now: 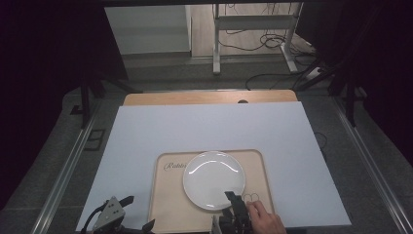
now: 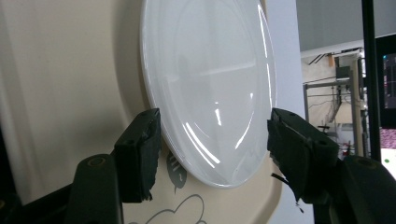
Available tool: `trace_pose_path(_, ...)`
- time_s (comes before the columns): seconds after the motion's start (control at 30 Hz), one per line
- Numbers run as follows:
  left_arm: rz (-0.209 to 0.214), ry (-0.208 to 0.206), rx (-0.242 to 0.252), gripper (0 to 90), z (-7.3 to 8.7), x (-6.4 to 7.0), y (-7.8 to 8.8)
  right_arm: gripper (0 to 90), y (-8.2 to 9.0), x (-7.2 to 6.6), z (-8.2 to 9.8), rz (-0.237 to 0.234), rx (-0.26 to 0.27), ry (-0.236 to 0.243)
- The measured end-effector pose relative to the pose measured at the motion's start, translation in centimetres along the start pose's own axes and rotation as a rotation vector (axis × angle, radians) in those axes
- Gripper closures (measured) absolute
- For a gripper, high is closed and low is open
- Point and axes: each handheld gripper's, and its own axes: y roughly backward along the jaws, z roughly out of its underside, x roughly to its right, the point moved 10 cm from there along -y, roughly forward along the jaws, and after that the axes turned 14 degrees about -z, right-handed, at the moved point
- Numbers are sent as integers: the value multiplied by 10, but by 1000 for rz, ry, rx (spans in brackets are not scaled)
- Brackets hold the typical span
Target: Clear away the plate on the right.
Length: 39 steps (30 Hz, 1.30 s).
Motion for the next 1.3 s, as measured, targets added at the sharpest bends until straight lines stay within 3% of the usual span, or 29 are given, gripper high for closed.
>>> trace_pose_path(0.57,0,-1,0,0,0,0,0,242,1,12,10,-20,61,-113)
trace_pose_path(1.3,3,0,2,0,0,0,1,134,5,23,27,-132,116,-343)
